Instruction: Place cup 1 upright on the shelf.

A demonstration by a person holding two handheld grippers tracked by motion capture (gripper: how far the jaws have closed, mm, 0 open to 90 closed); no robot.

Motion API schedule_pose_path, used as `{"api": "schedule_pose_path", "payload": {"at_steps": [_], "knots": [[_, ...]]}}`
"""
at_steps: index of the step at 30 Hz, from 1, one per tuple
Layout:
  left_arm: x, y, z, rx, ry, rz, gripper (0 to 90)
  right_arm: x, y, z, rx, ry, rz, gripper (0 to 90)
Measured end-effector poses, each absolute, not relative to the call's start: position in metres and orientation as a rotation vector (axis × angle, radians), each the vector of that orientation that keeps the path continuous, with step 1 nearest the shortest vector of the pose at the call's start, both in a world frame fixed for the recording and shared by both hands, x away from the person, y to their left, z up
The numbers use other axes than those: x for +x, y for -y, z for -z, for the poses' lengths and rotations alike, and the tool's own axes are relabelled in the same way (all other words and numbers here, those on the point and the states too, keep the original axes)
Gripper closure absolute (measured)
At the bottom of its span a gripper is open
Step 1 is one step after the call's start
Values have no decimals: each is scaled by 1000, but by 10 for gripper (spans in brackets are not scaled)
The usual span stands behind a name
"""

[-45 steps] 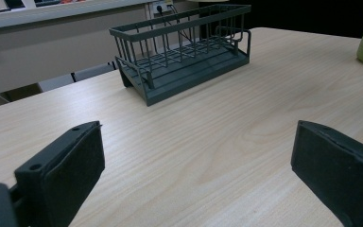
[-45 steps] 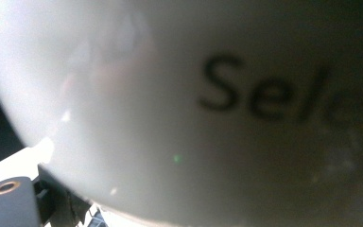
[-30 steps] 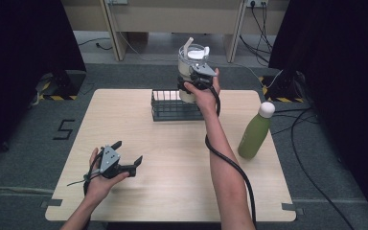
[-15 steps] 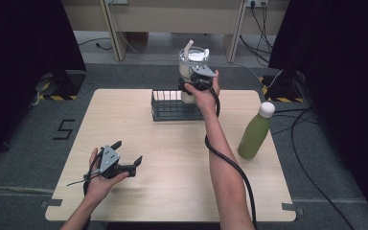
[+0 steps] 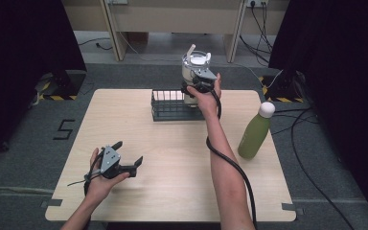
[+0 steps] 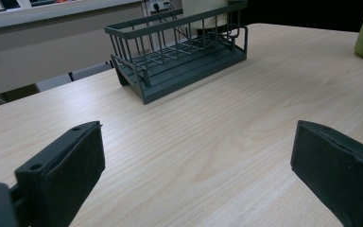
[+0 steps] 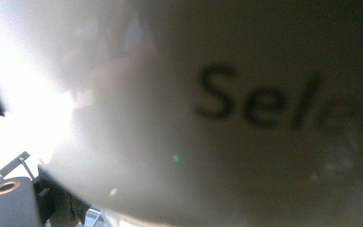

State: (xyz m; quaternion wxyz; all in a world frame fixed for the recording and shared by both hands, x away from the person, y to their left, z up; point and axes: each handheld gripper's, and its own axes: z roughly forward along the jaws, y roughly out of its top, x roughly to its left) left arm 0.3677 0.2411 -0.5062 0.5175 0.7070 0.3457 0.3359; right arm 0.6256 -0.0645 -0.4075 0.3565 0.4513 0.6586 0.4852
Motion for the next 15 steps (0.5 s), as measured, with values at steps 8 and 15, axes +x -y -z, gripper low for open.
{"api": "schedule_pose_path", "payload": {"at_steps": [8, 15], "knots": [[368, -240, 507, 1699, -830, -803, 29, 627, 63, 416, 1160, -1719, -1227, 100], [367, -239, 507, 1699, -832, -801, 27, 627, 63, 420, 1170, -1725, -1221, 99]]}}
